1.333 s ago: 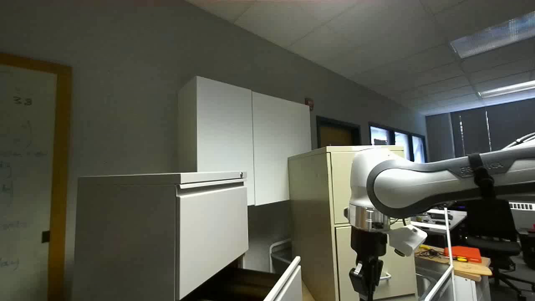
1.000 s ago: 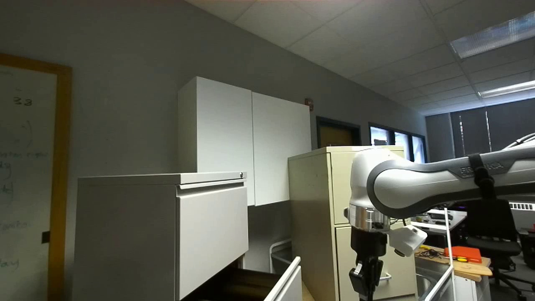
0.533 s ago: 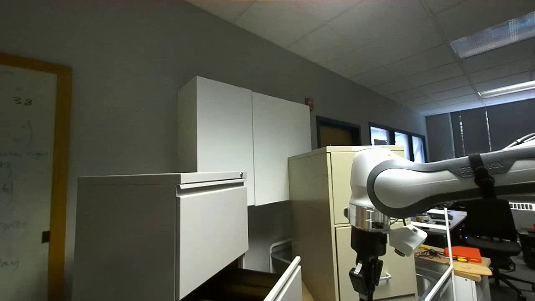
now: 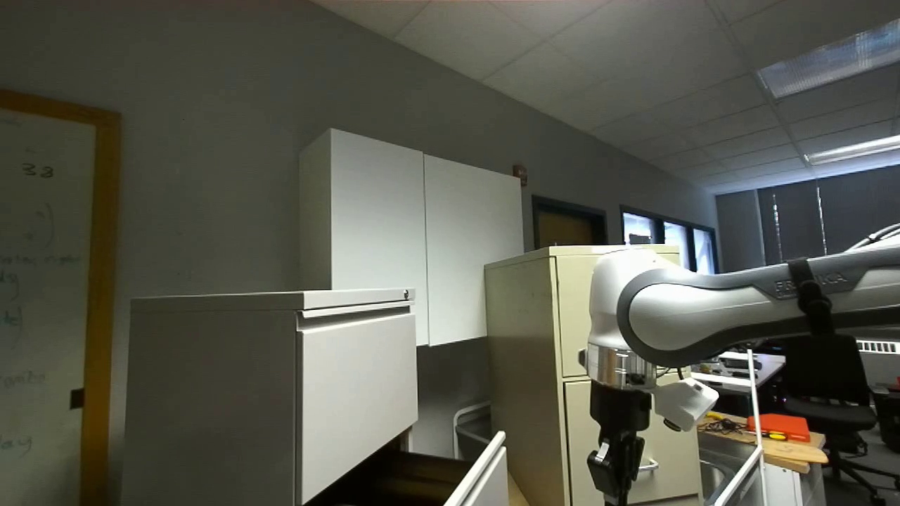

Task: Close the bottom drawer

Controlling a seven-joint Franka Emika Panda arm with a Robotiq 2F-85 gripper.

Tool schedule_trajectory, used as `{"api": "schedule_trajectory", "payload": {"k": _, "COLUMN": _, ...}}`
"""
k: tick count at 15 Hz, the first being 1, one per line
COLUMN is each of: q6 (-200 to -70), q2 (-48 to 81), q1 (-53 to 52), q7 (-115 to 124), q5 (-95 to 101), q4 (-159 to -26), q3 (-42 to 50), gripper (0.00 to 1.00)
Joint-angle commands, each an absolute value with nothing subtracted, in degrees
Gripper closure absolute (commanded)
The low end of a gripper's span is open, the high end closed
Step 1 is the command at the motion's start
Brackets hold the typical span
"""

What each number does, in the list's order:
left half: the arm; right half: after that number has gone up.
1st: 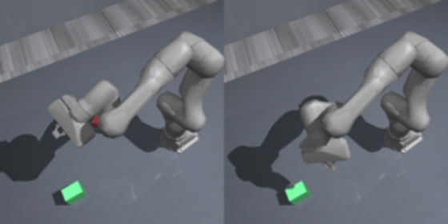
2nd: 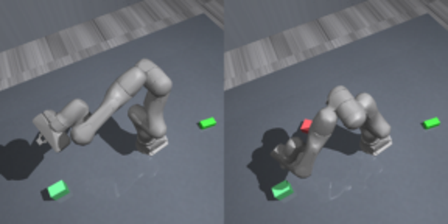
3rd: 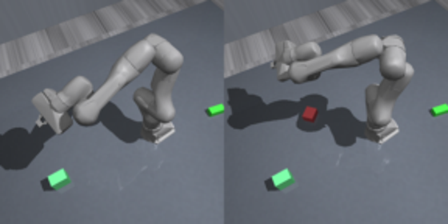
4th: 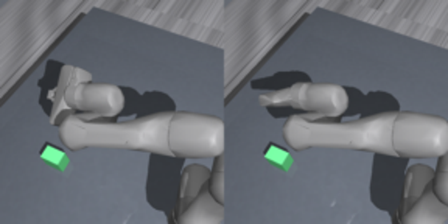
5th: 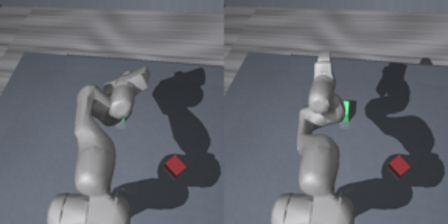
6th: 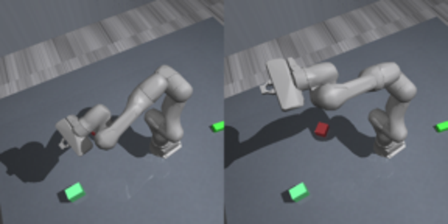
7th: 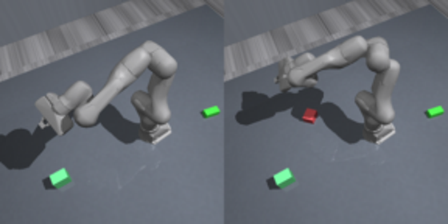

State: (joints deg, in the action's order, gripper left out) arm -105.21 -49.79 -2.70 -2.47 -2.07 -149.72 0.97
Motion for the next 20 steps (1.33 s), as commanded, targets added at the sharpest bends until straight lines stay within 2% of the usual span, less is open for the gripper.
{"api": "schedule_trajectory", "payload": {"k": 1, "q6": -105.1, "q2": -49.7, "q1": -2.4, "q7": -2.7, "q5": -2.3, "q4": -149.6, "q3": 0.7, "gripper": 0.87}}
{"api": "schedule_trajectory", "payload": {"k": 3, "q6": -105.1, "q2": -49.7, "q1": -2.4, "q7": -2.7, "q5": -2.3, "q4": -149.6, "q3": 0.7, "gripper": 0.87}}
{"api": "schedule_trajectory", "payload": {"k": 4, "q6": -105.1, "q2": -49.7, "q1": -2.4, "q7": -2.7, "q5": -2.3, "q4": -149.6, "q3": 0.7, "gripper": 0.62}}
{"api": "schedule_trajectory", "payload": {"k": 6, "q6": -105.0, "q2": -50.0, "q1": -2.4, "q7": -3.4, "q5": -2.0, "q4": -149.9, "q3": 1.1, "gripper": 0.56}}
{"api": "schedule_trajectory", "payload": {"k": 13, "q6": -113.4, "q2": -46.1, "q1": -1.9, "q7": -3.5, "q5": -2.7, "q4": -149.1, "q3": 2.4, "gripper": 0.01}}
{"api": "schedule_trajectory", "payload": {"k": 20, "q6": -127.3, "q2": -36.9, "q1": -2.6, "q7": -4.7, "q5": -4.6, "q4": -147.7, "q3": 5.1, "gripper": 0.00}}
